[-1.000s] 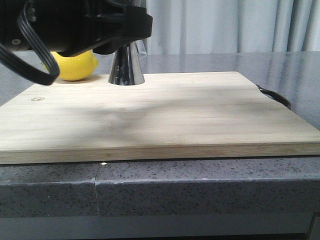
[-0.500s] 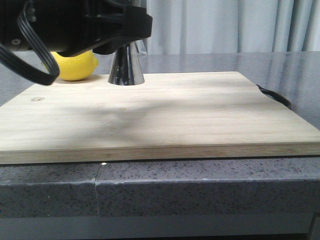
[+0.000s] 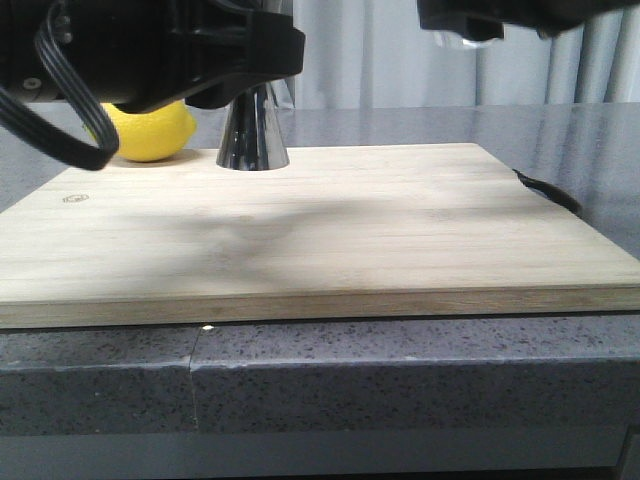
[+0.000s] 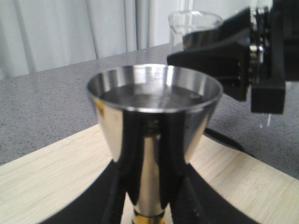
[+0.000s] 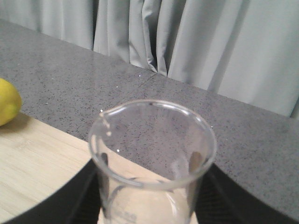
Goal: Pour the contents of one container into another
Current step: 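Tilt the beaker upright and lower it with the right gripper, then set the beaker on the board, open and raise the right gripper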
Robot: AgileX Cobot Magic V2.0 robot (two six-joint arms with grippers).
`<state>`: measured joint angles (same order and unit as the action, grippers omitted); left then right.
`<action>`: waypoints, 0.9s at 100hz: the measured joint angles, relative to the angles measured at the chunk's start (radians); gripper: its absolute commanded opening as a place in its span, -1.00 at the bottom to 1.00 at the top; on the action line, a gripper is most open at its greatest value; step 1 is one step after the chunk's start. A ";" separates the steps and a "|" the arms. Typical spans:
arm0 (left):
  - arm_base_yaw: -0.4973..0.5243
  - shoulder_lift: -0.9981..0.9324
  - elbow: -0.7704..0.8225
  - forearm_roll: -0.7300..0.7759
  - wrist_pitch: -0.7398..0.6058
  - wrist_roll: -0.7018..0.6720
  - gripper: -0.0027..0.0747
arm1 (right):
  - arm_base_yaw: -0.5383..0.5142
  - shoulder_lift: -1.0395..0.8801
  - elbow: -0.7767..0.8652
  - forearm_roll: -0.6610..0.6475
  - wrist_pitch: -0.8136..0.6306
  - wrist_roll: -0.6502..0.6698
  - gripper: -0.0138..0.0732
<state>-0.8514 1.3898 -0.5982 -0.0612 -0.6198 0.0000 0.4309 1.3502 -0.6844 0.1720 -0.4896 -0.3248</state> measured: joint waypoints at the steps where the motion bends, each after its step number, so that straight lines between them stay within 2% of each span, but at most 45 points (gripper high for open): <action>1: 0.000 0.000 0.000 0.000 0.000 0.000 -0.50 | 0.000 0.000 0.004 0.000 -0.007 0.005 -0.13; 16: 0.000 0.000 0.000 0.000 0.000 0.000 -0.50 | 0.000 0.054 0.065 0.002 -0.116 0.041 -0.13; 53: 0.000 0.000 0.000 0.000 0.000 0.000 -0.50 | 0.000 0.262 0.070 0.004 -0.330 0.119 -0.13; 90: 0.000 0.000 0.000 0.000 0.000 0.000 -0.50 | 0.000 0.352 0.047 0.004 -0.395 0.134 -0.13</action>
<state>-0.8514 1.3898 -0.5982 -0.0612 -0.6198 0.0000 0.4309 1.7023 -0.6378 0.1764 -0.8845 -0.1909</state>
